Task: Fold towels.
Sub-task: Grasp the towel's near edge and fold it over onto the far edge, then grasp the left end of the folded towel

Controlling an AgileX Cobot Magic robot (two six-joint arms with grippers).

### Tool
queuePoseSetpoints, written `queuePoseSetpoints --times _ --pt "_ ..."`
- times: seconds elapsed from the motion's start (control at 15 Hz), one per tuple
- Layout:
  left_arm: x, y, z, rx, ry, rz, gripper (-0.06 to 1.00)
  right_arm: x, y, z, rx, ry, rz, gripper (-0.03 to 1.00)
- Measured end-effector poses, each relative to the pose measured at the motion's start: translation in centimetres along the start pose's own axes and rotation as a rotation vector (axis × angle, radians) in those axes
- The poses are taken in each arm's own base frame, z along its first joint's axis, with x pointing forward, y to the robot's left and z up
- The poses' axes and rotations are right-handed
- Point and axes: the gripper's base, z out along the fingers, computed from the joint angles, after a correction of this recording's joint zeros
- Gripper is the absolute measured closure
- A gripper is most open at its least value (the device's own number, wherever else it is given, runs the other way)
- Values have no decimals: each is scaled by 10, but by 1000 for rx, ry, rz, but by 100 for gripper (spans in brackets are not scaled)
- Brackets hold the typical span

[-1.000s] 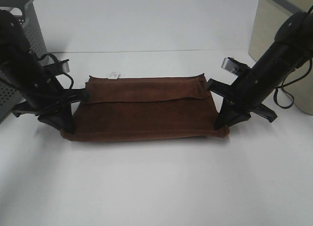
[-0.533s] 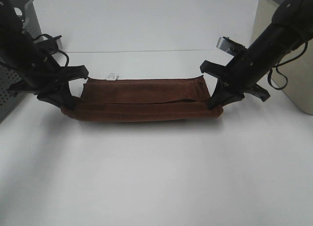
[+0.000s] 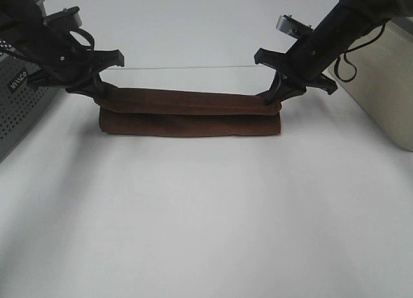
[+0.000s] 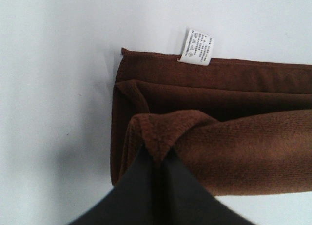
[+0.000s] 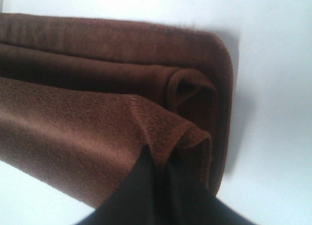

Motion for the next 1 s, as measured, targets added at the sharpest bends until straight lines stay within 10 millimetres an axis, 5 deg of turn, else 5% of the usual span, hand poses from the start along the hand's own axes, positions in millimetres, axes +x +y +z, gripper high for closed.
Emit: queuePoseSetpoints --times 0.2,0.33,0.4,0.53,0.6,0.67,1.0 --pt "-3 6 33 -11 7 -6 90 -9 -8 17 9 -14 3 97" --pt "-6 8 46 -12 8 -7 73 -9 -11 22 11 -10 7 86" --pt "-7 8 46 -12 0 -6 68 -10 -11 22 11 -13 7 73" --pt "-10 8 46 -13 -23 -1 34 -10 -11 22 12 -15 6 34" --pt "-10 8 46 -20 -19 11 28 -10 -11 22 18 -13 2 18" --pt "-10 9 46 -24 -15 18 19 -10 -11 20 29 -13 -7 11" --pt "-2 12 56 -27 33 1 17 -11 -8 9 43 -28 -29 5"
